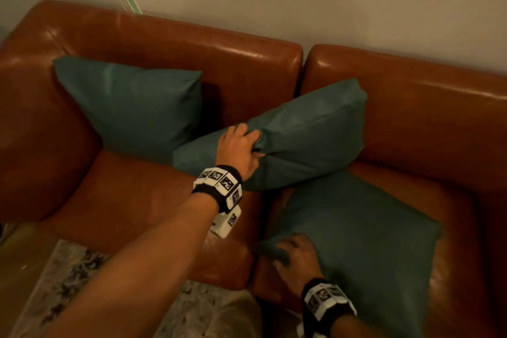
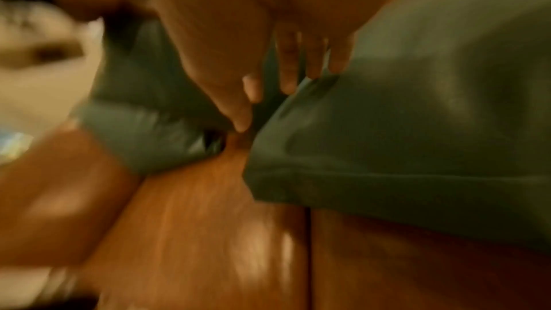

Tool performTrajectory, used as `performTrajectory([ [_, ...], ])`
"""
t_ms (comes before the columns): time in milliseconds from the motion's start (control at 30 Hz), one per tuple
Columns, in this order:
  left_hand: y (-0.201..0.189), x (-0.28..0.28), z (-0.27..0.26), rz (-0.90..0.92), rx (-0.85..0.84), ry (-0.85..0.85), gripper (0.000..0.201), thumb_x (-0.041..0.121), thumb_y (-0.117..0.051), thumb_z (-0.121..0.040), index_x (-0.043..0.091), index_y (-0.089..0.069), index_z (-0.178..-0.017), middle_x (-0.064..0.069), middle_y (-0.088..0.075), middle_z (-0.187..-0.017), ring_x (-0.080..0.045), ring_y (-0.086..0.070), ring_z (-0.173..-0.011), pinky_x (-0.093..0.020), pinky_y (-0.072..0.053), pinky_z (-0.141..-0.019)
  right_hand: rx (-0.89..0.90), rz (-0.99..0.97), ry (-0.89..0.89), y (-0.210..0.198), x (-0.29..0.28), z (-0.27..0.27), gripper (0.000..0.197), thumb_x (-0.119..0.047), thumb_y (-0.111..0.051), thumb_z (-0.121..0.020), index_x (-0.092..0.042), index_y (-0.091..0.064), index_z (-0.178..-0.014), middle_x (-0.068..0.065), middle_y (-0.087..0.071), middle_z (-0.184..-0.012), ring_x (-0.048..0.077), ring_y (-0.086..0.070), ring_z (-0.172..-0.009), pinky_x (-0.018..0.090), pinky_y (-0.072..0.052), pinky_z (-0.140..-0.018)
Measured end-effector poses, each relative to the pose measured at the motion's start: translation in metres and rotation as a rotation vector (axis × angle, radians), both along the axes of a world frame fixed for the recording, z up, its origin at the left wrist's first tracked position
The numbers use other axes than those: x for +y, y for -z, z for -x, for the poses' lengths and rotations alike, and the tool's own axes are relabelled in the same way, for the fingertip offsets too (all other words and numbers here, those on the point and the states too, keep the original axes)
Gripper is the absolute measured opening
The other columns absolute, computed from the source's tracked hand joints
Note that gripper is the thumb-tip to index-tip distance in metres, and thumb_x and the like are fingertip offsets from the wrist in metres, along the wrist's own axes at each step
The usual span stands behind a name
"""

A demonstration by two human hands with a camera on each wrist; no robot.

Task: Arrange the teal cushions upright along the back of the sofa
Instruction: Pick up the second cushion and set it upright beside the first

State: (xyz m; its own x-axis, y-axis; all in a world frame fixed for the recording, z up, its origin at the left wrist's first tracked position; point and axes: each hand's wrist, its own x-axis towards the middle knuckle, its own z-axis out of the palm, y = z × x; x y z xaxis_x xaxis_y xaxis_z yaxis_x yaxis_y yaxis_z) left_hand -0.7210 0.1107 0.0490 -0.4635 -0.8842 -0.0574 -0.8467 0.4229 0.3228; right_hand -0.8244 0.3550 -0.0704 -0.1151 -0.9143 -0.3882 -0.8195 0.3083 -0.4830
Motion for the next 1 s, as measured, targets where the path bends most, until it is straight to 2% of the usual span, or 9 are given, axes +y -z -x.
performTrajectory([
  [67, 0.006, -0.003, 0.003, 0.024, 0.070, 0.008, 0.029, 0.025, -0.068, -0.076, 0.011, -0.061, -0.100, -0.014, -0.053, -0.102, -0.034, -0.050, -0.096, -0.042, -0.041, -0.075, 0.174, -0.084, -0.317, 0.014, -0.026, -0.015, 0.049, -0.049, -0.074, -0.044, -0.040, -0.070, -0.093, -0.004, -0.071, -0.104, 0.030, -0.064, -0.113, 0.036, -0.023, -0.111],
  [133, 0.009, -0.009, 0.001, 0.080, 0.106, 0.017, 0.026, 0.021, -0.070, -0.075, 0.009, -0.062, -0.097, -0.015, -0.053, -0.100, -0.035, -0.051, -0.094, -0.042, -0.045, -0.071, 0.230, -0.276, -0.508, 0.025, -0.060, -0.020, 0.066, -0.048, -0.074, -0.062, -0.037, -0.057, -0.124, 0.005, -0.049, -0.142, 0.038, -0.024, -0.143, 0.062, 0.001, -0.114],
  [167, 0.009, -0.011, -0.001, 0.109, 0.126, 0.023, 0.025, 0.018, -0.071, -0.074, 0.008, -0.063, -0.095, -0.016, -0.054, -0.101, -0.036, -0.052, -0.095, -0.043, -0.048, -0.069, 0.257, -0.380, -0.564, 0.036, -0.073, -0.017, 0.075, -0.050, -0.072, -0.067, -0.035, -0.046, -0.136, 0.008, -0.033, -0.152, 0.039, -0.005, -0.147, 0.066, 0.007, -0.112],
  [233, 0.009, -0.015, -0.008, 0.140, 0.157, 0.052, 0.024, 0.013, -0.071, -0.072, 0.008, -0.064, -0.095, -0.018, -0.056, -0.114, -0.040, -0.054, -0.107, -0.047, -0.053, -0.071, 0.372, -0.548, -0.627, 0.044, -0.092, -0.007, 0.089, -0.058, -0.070, -0.067, -0.032, -0.034, -0.144, 0.011, -0.017, -0.159, 0.040, 0.006, -0.146, 0.068, 0.011, -0.109],
  [333, 0.001, -0.018, -0.014, 0.138, 0.164, 0.080, 0.029, 0.009, -0.069, -0.072, 0.009, -0.066, -0.101, -0.014, -0.059, -0.129, -0.043, -0.054, -0.118, -0.049, -0.051, -0.083, 0.429, -0.540, -0.579, 0.050, -0.087, 0.017, 0.086, -0.067, -0.060, -0.070, -0.033, -0.035, -0.145, 0.006, -0.018, -0.160, 0.036, 0.000, -0.147, 0.061, 0.015, -0.110],
  [533, -0.031, -0.014, -0.005, 0.199, 0.136, 0.090, 0.012, 0.010, -0.071, -0.072, 0.007, -0.063, -0.080, -0.017, -0.070, -0.085, -0.040, -0.066, -0.081, -0.039, -0.048, -0.062, 0.419, -0.470, -0.289, 0.039, -0.078, 0.067, 0.062, -0.065, -0.049, -0.080, -0.041, -0.044, -0.137, 0.001, -0.033, -0.154, 0.033, -0.009, -0.147, 0.056, 0.012, -0.115],
  [767, -0.036, 0.005, 0.005, 0.100, -0.044, 0.093, 0.007, 0.011, -0.068, -0.076, 0.009, -0.064, -0.082, -0.014, -0.070, -0.086, -0.039, -0.064, -0.086, -0.041, -0.046, -0.065, 0.425, -0.599, 0.103, 0.025, -0.070, 0.203, 0.070, -0.069, -0.045, -0.081, -0.041, -0.033, -0.144, 0.001, -0.023, -0.158, 0.033, -0.010, -0.147, 0.059, 0.003, -0.116],
  [933, -0.021, 0.011, 0.028, 0.008, -0.191, 0.172, 0.012, 0.014, -0.066, -0.077, 0.012, -0.066, -0.088, -0.012, -0.073, -0.097, -0.037, -0.064, -0.099, -0.044, -0.047, -0.085, 0.230, -0.489, 0.279, 0.008, -0.072, 0.247, 0.090, -0.061, -0.067, -0.071, -0.036, -0.025, -0.147, 0.007, -0.025, -0.157, 0.032, -0.016, -0.146, 0.057, -0.009, -0.117],
  [1000, -0.015, 0.009, 0.041, -0.011, -0.227, 0.201, 0.013, 0.016, -0.064, -0.078, 0.013, -0.066, -0.091, -0.011, -0.072, -0.102, -0.035, -0.063, -0.103, -0.043, -0.044, -0.092, -0.126, -0.275, 0.335, 0.001, -0.087, 0.243, 0.116, -0.055, -0.084, -0.051, -0.041, -0.020, -0.147, 0.008, -0.031, -0.155, 0.030, -0.027, -0.143, 0.051, -0.023, -0.116],
])
